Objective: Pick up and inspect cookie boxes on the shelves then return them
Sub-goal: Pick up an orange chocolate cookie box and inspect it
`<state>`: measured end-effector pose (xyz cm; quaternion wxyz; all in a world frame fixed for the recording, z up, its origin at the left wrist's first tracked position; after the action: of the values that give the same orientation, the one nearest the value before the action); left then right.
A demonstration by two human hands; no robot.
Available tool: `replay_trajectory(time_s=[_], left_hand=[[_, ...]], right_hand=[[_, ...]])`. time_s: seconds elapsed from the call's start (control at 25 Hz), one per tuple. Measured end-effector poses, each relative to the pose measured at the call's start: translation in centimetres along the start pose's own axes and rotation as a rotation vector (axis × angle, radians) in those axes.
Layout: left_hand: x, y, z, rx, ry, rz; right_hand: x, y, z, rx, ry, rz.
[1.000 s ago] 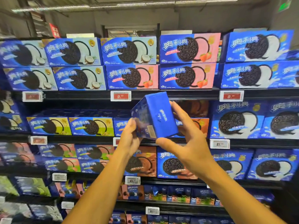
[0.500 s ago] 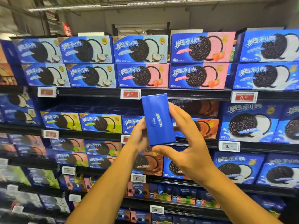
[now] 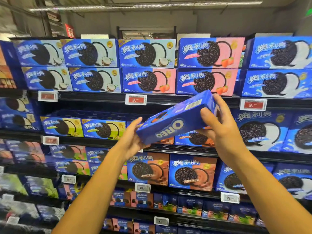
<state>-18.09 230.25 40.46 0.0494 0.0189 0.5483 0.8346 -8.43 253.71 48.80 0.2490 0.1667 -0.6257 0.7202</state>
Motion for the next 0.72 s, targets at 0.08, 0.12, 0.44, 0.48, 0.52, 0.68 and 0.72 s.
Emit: replay_trajectory(time_s=[0.08,0.12,0.44,0.48,0.52,0.68,0.72], left_hand=[[-0.4,1.4,-0.1,0.006,-0.048,0.032],[-0.7,2.0,0.0,0.035,-0.062,0.061],[-2.6,3.5,1.1,0.294,0.024,0.17],[-2.7,3.5,1.2,0.29,0.023,0.174],[-2.7,3.6,1.2,0.276,0.02,0.181],[-2.5,3.2,0.9,0.27,-0.027,0.201],[-2.5,2.8,1.1,0.337,-0.049,0.191]], right_hand=[[0.7,0.8,-1.1,0.111,0.05,0.107],[0.9,1.2,-1.4,0.148,0.062,0.152],[0.4,3.3,-2.7,0.202,0.094,0.283],[0.4,3.3,-2.7,0.205,0.078,0.276],[0.4,3.2,-2.7,0.206,0.061,0.257],[0.7,2.0,-2.7,0.182,0.07,0.076],[0.8,1.4,-2.7,0.177,0.091,0.019]])
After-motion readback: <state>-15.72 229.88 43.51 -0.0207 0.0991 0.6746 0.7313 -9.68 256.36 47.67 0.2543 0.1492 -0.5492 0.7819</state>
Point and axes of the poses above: each hand's wrist, its own x-axis towards the middle knuckle, its own z-axis out of the palm, y = z × x, the point moved 6 cm from there along x, towards the middle knuckle, and after that the axes turned 5 degrees about y, right-handed, at the moved point
